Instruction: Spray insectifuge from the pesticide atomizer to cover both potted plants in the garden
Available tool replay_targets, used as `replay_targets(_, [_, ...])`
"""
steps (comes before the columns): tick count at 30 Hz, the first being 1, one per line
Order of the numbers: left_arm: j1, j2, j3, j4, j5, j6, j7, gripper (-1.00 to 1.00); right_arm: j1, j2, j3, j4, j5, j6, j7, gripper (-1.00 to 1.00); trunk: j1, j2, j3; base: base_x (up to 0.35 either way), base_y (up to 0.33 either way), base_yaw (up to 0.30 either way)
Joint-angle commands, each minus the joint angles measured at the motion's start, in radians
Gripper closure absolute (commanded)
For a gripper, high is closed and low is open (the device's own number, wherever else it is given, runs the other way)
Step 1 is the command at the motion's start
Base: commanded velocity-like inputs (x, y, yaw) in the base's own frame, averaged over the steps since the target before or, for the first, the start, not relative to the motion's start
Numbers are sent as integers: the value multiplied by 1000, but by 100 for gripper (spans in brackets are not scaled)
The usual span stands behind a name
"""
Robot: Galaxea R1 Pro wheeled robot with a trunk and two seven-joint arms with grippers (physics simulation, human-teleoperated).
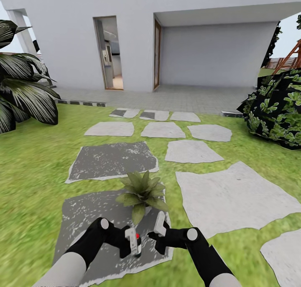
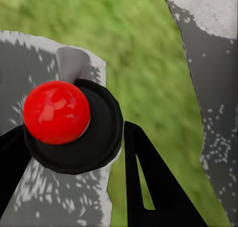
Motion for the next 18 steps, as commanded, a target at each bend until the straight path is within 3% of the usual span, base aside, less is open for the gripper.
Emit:
replay_targets(1, [-1,0,1,-1,-3,-7,-3,100,-1,1,-2,-2,9,-7,2,100,0,0,-1,0,0,0])
replay_targets(4, [-2,-1,0,-1,6,-7,-3,100,0,1,-2,-1,9,-8,2,100,0,0,-1,0,0,0])
replay_targets(13, [-1,-44,2,0,7,-8,-3,100,-1,1,-2,-3,9,-8,1,100,0,0,-1,0,0,0])
replay_targets(18, [-1,-48,2,0,9,-9,-3,100,0,1,-2,-3,9,-8,1,100,0,0,-1,0,0,0])
